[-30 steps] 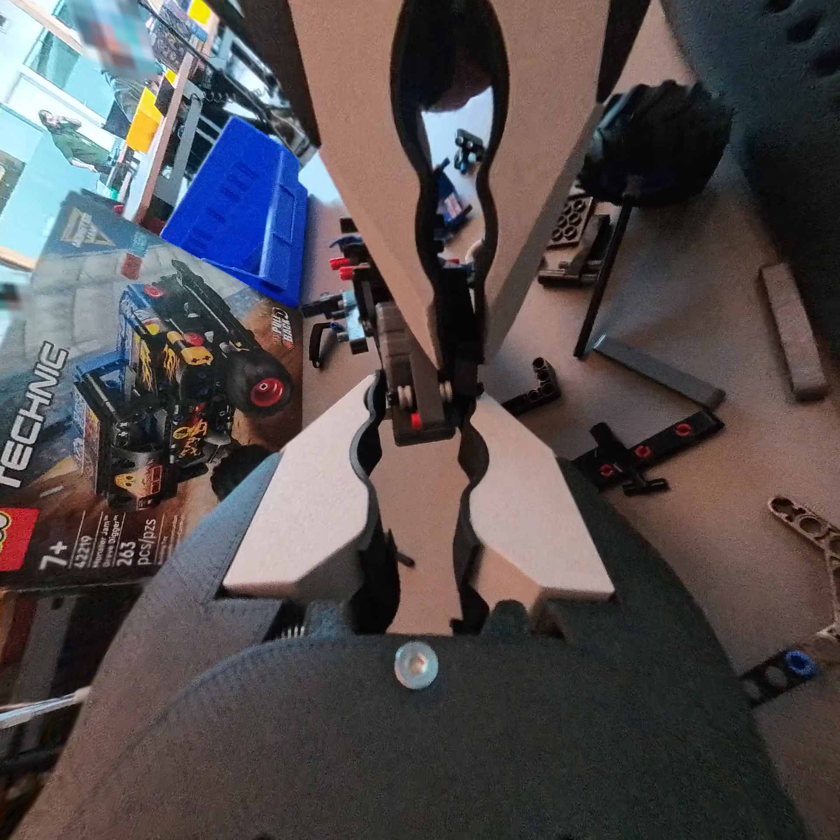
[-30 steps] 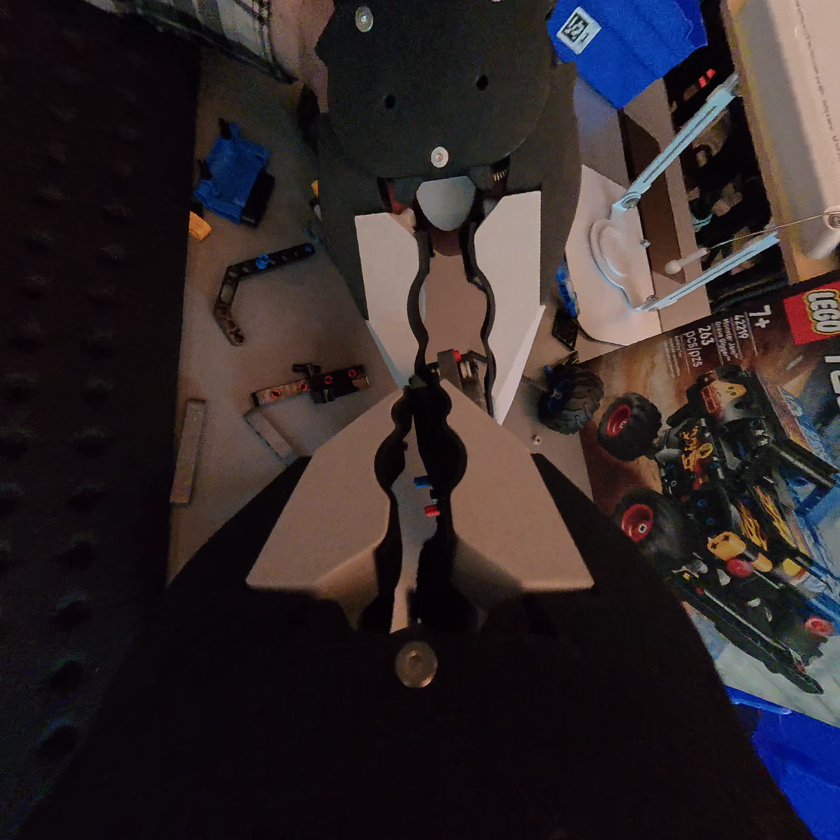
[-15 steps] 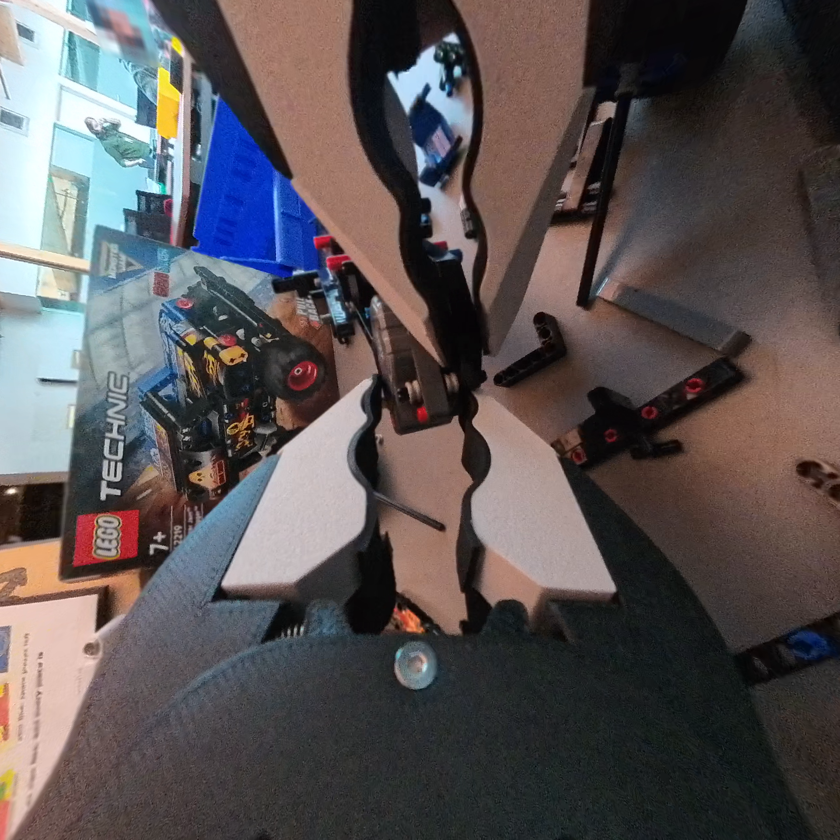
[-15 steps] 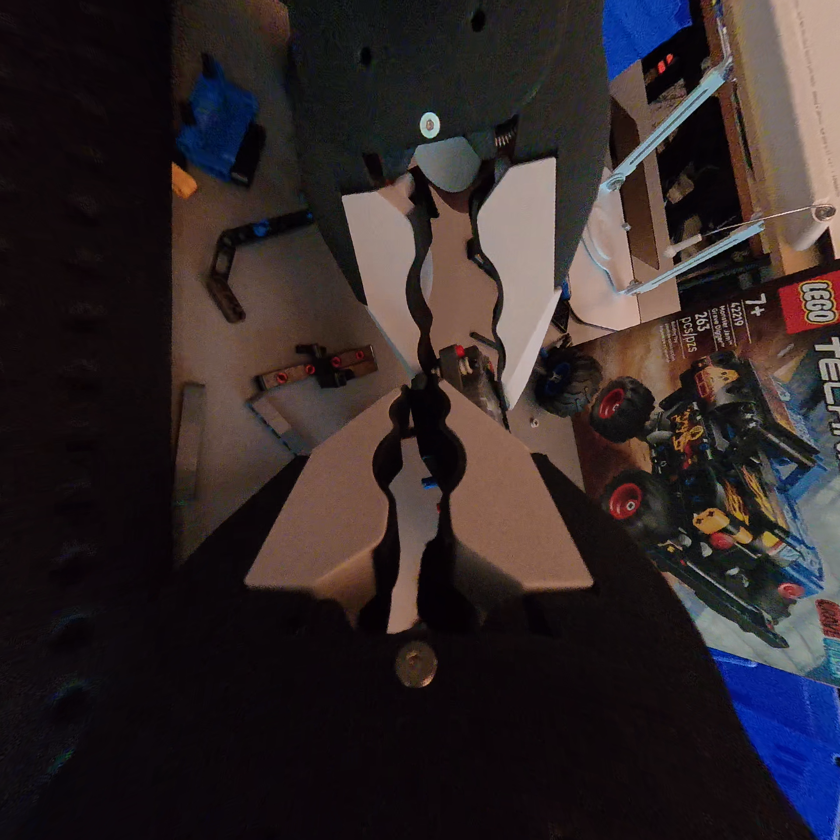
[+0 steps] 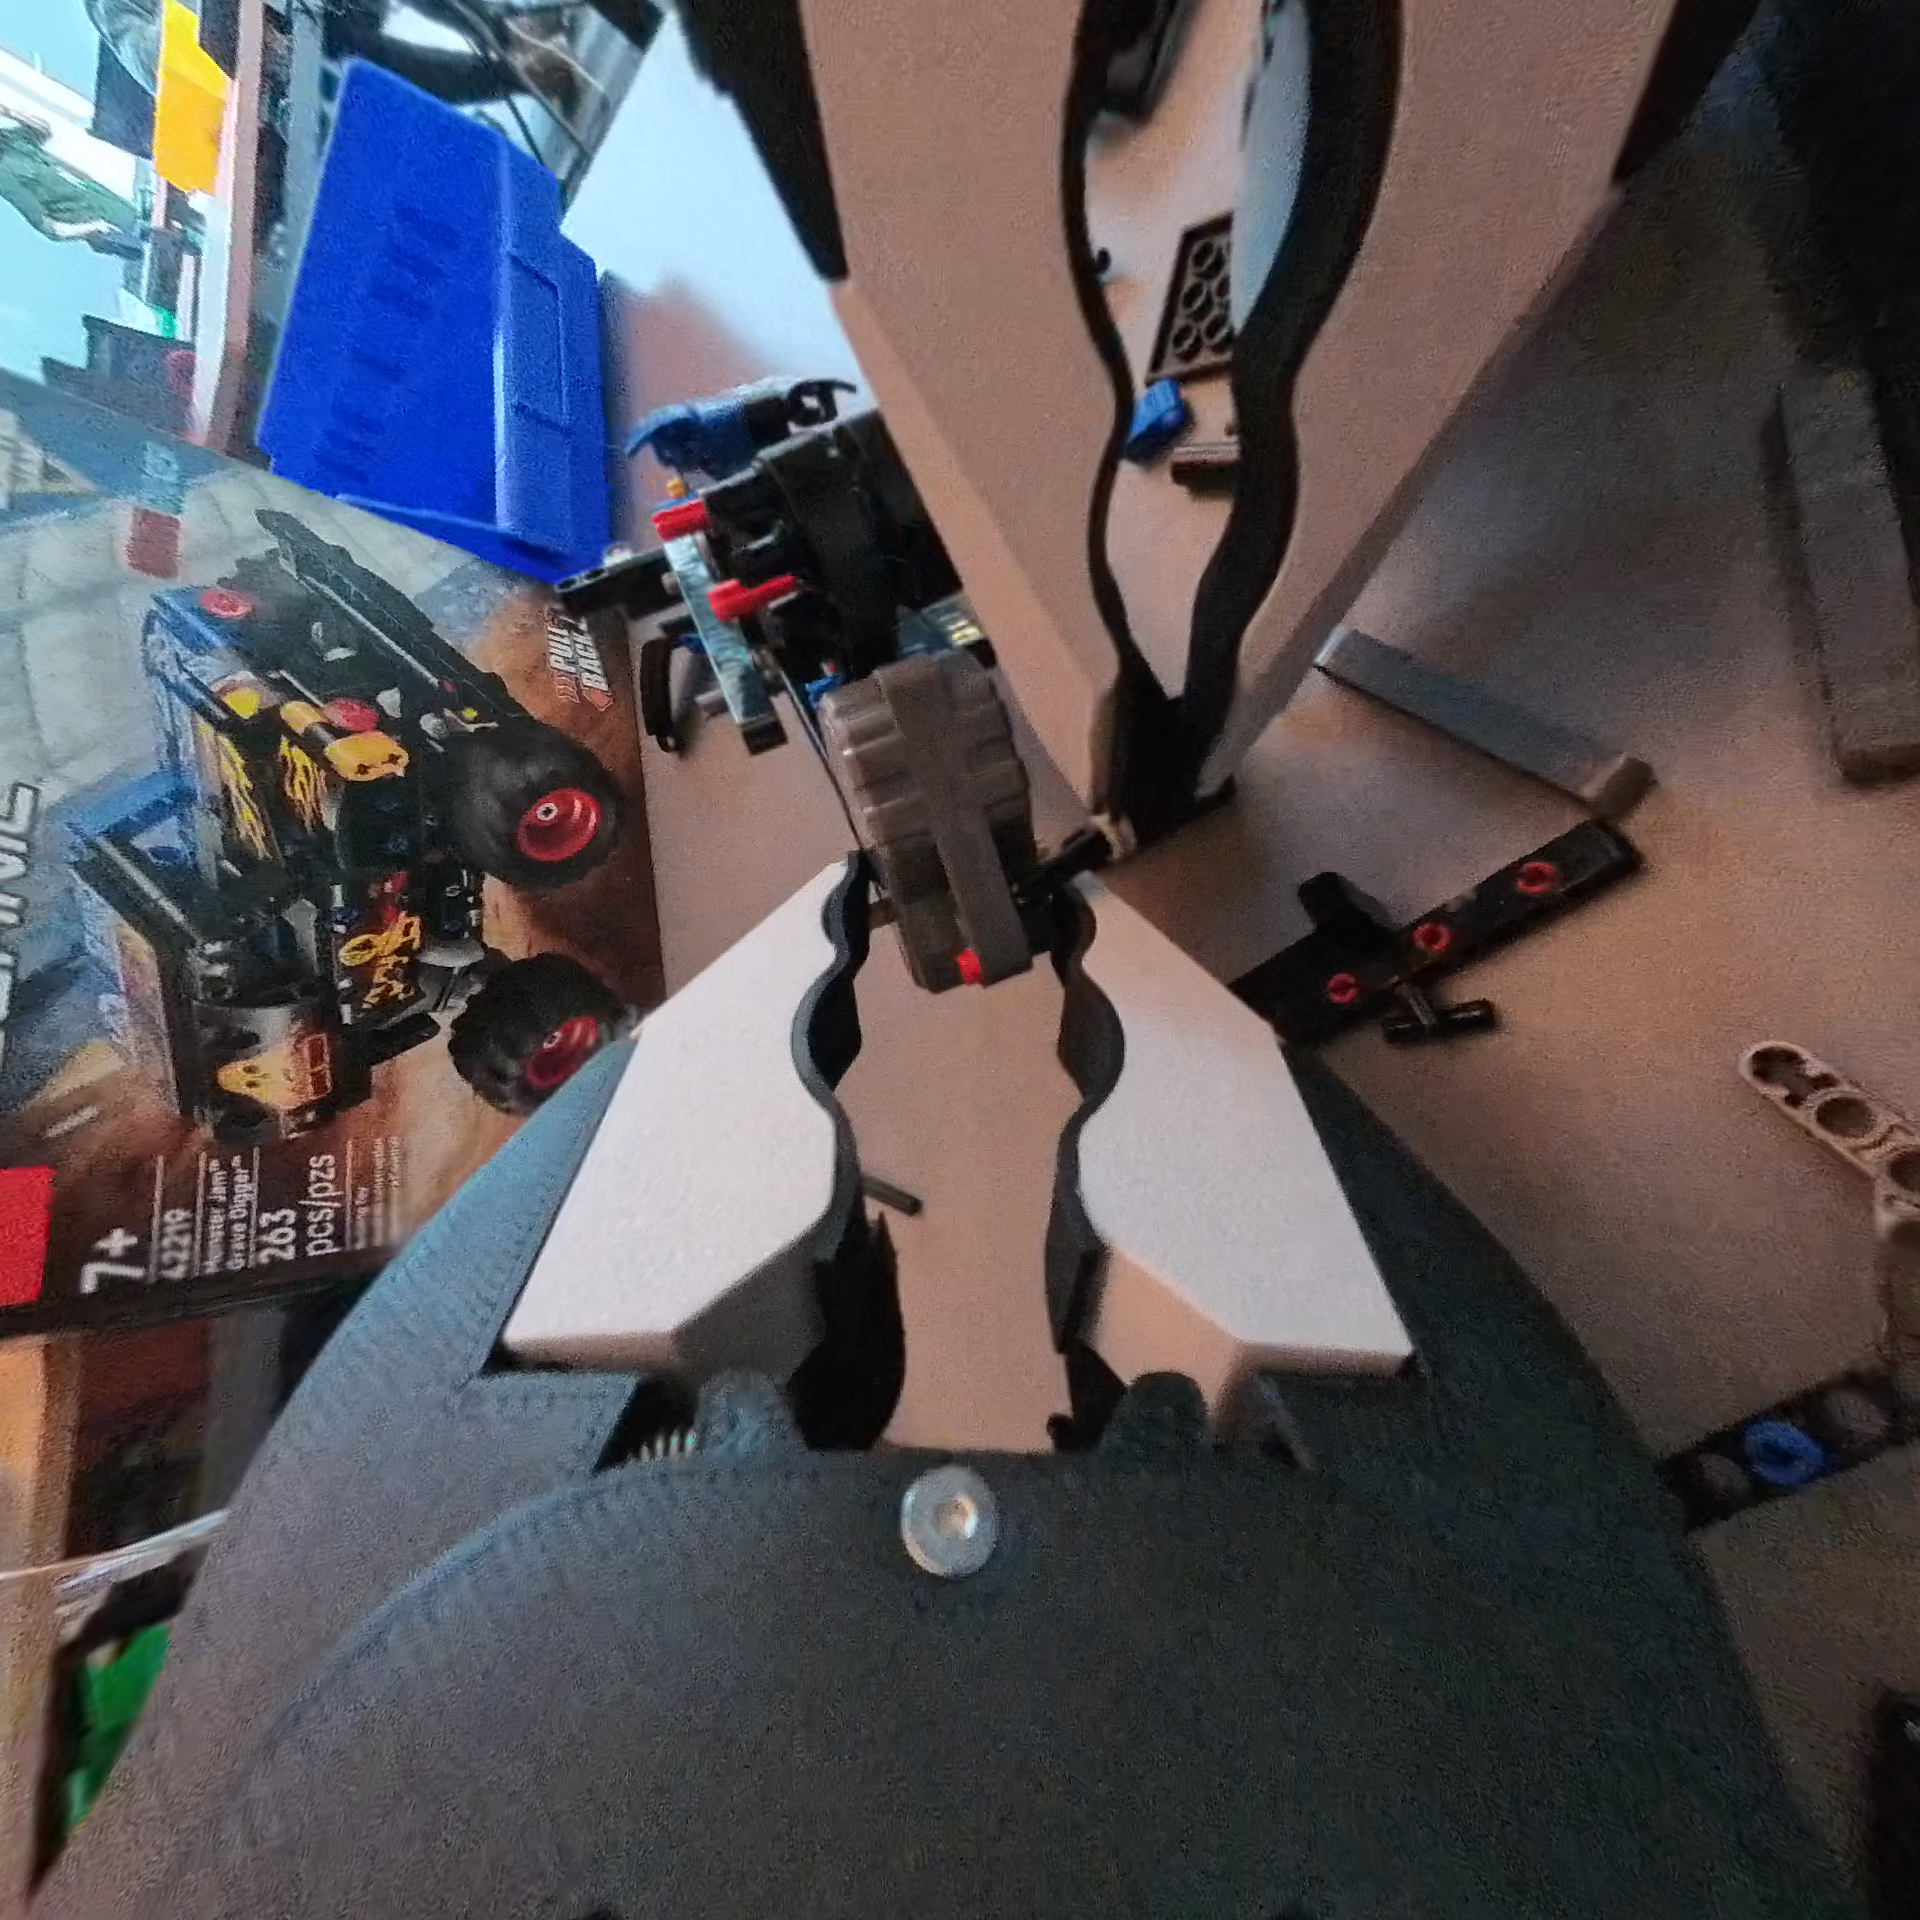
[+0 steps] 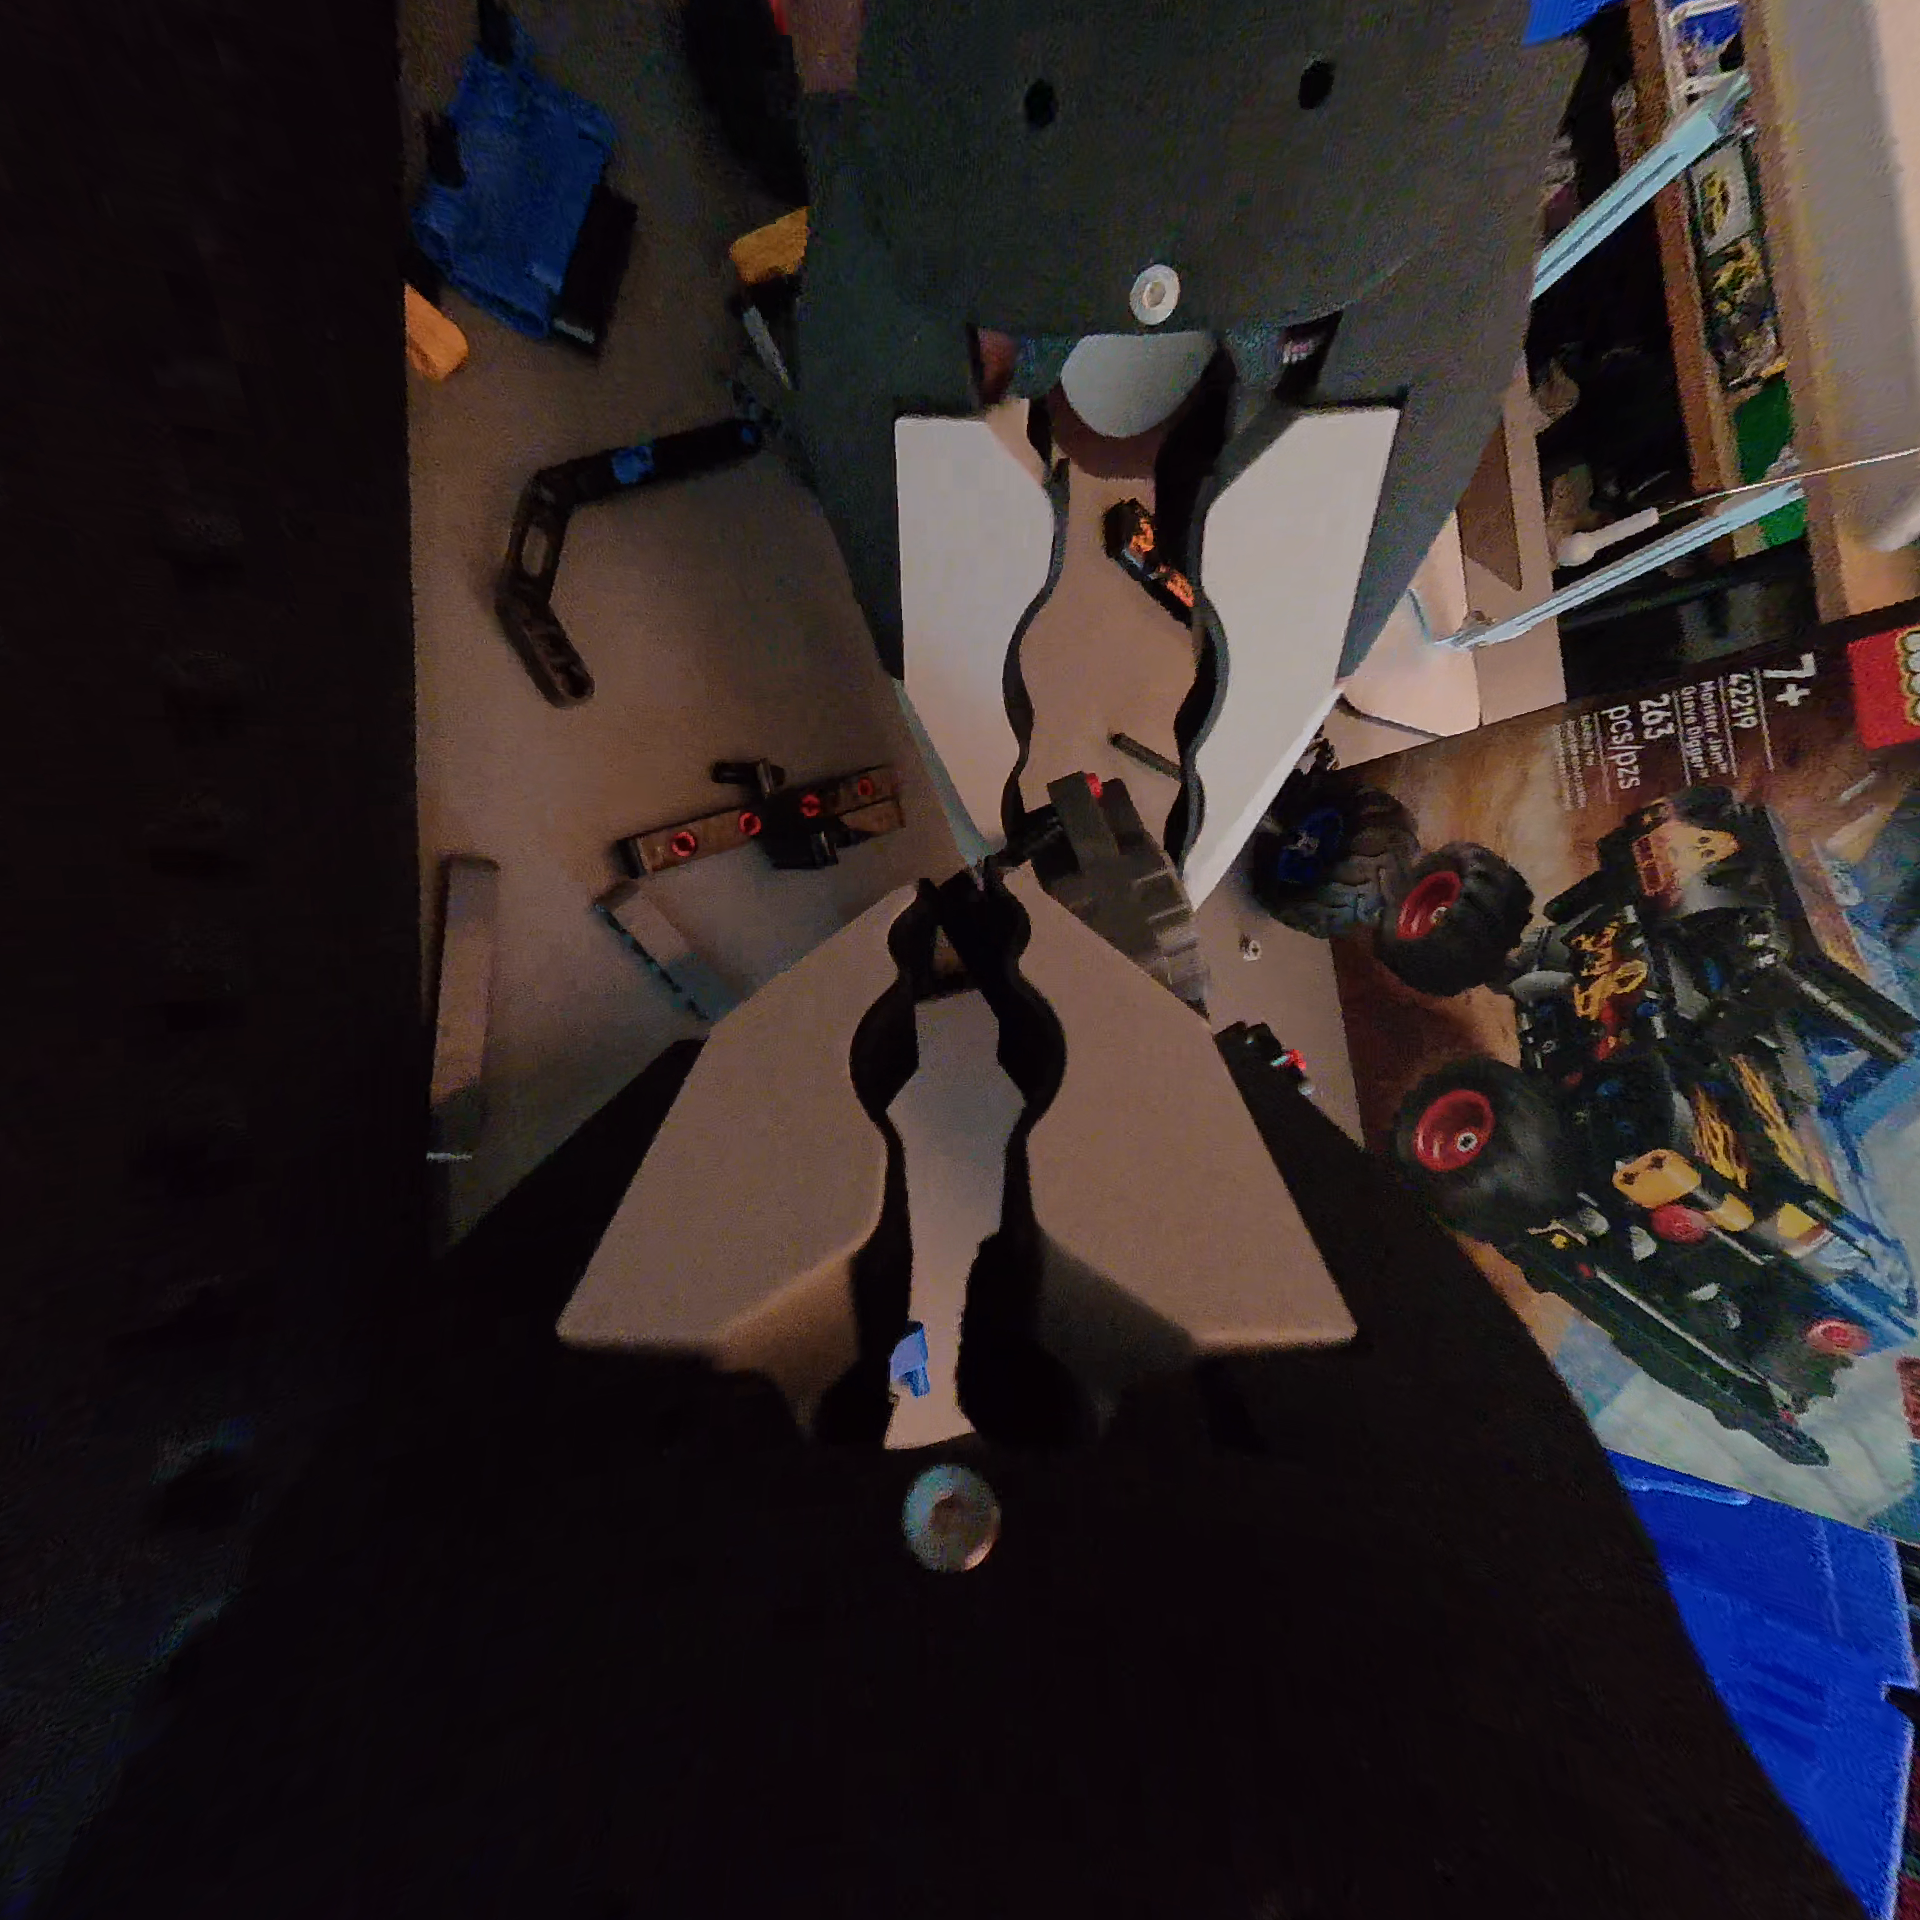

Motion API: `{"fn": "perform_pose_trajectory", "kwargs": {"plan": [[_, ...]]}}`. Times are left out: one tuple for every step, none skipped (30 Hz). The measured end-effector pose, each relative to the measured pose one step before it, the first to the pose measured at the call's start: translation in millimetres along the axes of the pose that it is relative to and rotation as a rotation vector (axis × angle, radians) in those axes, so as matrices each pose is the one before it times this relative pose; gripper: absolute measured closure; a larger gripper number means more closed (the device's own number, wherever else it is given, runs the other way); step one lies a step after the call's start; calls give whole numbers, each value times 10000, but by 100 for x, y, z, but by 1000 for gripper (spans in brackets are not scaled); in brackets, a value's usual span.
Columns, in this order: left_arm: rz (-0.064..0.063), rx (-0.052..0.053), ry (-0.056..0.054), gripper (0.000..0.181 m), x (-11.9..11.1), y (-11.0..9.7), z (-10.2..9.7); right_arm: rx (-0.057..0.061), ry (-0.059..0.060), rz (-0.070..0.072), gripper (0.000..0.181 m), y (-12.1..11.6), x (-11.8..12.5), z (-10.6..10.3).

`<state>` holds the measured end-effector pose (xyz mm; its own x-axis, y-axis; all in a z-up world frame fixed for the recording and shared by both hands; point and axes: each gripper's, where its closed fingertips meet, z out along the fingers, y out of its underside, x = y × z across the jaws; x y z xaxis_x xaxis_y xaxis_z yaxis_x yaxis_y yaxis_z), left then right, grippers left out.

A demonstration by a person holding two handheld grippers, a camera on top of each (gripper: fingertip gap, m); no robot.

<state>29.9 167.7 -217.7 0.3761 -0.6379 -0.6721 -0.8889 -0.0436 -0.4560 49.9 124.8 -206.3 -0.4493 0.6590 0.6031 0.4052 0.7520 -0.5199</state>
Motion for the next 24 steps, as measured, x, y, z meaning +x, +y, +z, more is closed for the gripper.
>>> {"fn": "perform_pose_trajectory", "kwargs": {"plan": [[-313, 170, 205, 148, 21, 93, -179, 185, 16, 264, 173, -390, 296, -219], [-192, 16, 109, 148, 8, 266, -79, 167, 147, 239, 170, -251, 442, -262], [18, -64, -2, 148, 35, 358, 62, 156, 215, 246, 167, -175, 532, -345], [-6, -49, -19, 148, -20, 208, 32, 107, 85, 271, 162, -85, 330, -297], [-10, -64, 15, 149, -42, 60, -30, 102, 50, 180, 160, -15, 180, -269], [-63, 93, 13, 149, -50, -156, -63, 17, 129, 13, 158, 146, 219, -272], [-60, 73, 27, 149, -4, -81, -47, -44, 163, -33, 156, 292, 288, -329], [29, -59, 0, 149, -1, 125, -48, 40, 63, 110, 155, 183, 240, -431], [19, -65, 17, 150, 27, 124, -41, 288, -85, 287, 155, -221, 86, -545], [-7, 24, 36, 150, 60, -23, -31, 315, 45, 295, 155, -303, 314, -560], [59, 48, -36, 150, -17, -145, -29, 42, 186, 127, 154, 62, 536, -413], [58, 26, -20, 150, 4, -178, -24, -121, 139, -64, 151, 261, 432, -180], [23, 65, 2, 150, 49, -202, 38, -191, 145, -165, 148, 309, 407, 90], [1, 63, 52, 150, 118, -112, 82, -317, 102, -194, 143, 425, 319, 320], [44, -22, 44, 150, 103, 50, 77, -414, -67, -250, 151, 485, 26, 421], [6, -71, 2, 150, 26, 138, 57, -206, -118, -380, 166, 137, -191, 346], [-95, -67, -13, 150, -72, 174, 12, -55, -142, -314, 174, -55, -269, 333], [-48, -170, 7, 150, -41, 389, 72, -42, -55, -105, 174, -15, -91, 386], [-8, -90, -20, 150, -22, 293, 63, -40, 52, -106, 174, 47, 92, 279], [-187, 98, 55, 150, -15, -43, -27, 73, 91, -20, 174, -30, 200, 28], [-311, 185, 78, 150, -78, -87, -108, 237, -11, 502, 175, -48, 390, -158], [-287, 160, 57, 150, -171, 26, -170, 365, -67, 811, 175, 82, 508, -206], [-238, 210, -48, 151, -348, -49, -226, 454, -20, 746, 175, 151, 493, -283], [-269, 365, -7, 153, -268, -422, -260, 495, -71, 692, 175, 15, 254, -319]]}}
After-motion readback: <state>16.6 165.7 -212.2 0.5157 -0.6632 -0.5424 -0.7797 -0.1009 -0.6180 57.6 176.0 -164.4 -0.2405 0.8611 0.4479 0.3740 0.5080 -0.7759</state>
